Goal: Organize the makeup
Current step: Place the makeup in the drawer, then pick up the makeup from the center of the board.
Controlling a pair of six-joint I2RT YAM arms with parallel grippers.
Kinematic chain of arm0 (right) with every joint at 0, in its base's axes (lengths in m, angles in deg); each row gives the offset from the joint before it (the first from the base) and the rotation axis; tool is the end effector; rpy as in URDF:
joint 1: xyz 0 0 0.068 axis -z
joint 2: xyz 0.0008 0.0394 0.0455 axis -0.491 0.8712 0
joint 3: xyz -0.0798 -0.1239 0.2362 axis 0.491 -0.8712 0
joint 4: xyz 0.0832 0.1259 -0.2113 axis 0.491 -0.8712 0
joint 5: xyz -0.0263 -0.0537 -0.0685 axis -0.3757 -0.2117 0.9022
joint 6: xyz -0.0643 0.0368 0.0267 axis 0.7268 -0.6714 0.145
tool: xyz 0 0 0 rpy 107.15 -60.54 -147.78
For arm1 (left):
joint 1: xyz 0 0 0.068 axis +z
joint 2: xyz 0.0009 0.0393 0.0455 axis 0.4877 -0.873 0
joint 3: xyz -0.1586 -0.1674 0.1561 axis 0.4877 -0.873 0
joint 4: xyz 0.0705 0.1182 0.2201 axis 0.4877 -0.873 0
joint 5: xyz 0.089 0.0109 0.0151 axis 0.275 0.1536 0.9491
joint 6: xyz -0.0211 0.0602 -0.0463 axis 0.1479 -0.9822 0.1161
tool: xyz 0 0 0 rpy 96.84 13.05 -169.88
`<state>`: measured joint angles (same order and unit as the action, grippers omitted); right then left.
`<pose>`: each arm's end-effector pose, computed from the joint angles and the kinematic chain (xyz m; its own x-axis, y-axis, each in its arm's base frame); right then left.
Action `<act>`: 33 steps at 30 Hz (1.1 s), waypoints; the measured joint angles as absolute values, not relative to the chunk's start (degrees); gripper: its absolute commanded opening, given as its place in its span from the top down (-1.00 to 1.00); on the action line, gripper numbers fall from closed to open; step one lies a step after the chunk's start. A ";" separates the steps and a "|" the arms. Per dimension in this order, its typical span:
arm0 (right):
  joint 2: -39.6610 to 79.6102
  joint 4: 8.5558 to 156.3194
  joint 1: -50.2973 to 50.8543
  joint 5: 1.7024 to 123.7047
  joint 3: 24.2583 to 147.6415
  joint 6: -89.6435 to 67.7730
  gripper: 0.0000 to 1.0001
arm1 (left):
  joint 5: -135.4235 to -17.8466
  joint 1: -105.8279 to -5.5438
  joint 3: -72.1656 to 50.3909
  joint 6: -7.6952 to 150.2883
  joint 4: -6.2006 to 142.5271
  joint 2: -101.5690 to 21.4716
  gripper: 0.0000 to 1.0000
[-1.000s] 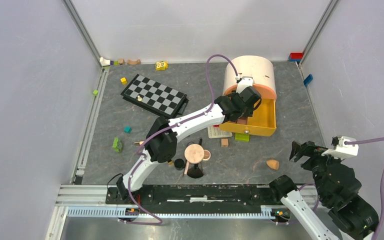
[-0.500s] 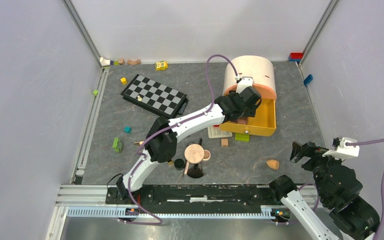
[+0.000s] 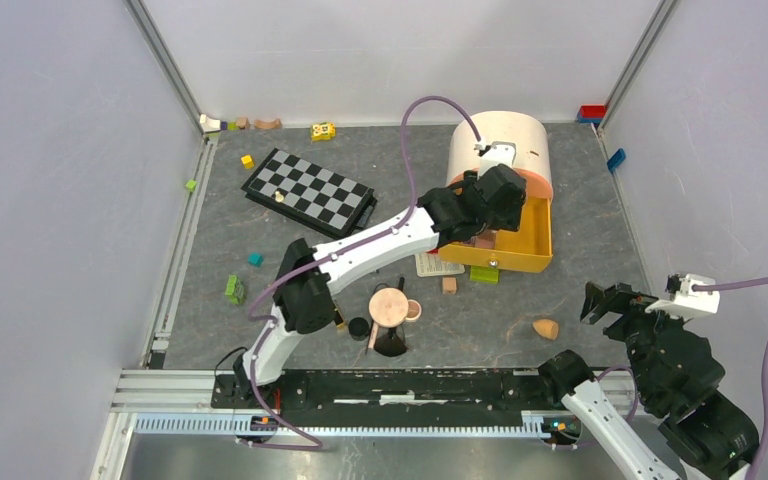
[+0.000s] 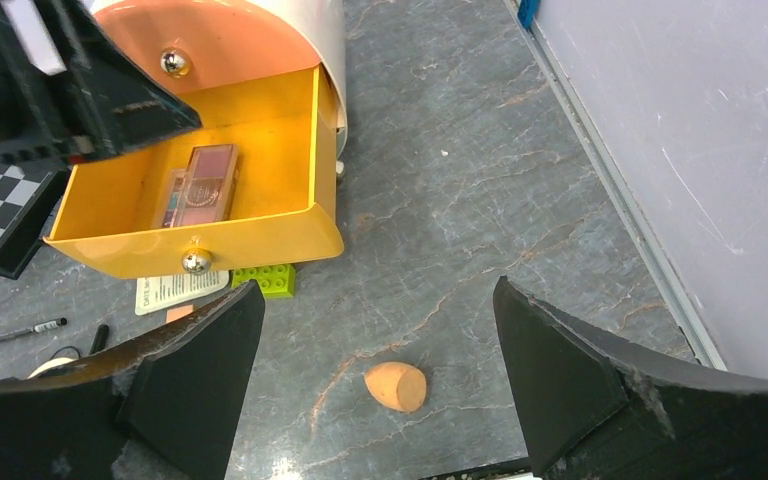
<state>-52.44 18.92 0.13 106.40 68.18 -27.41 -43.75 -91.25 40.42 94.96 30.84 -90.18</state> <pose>0.0116 -0.0389 0.3443 -0.1664 0.2732 -0.9475 0.1812 0.9530 0.2429 0.2730 -0.4547 0.3022 -0.6057 0.0223 -0.7954 0.3652 0.8959 -0.2531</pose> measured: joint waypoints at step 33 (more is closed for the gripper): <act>-52.44 20.01 -0.11 104.82 64.25 -28.09 -0.84 | -54.68 -70.07 -10.61 87.46 45.31 -58.84 -0.14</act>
<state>-52.44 20.01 -0.11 104.82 64.25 -28.09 -54.68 -70.07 -10.61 87.46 45.31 -58.84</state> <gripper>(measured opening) 0.920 0.577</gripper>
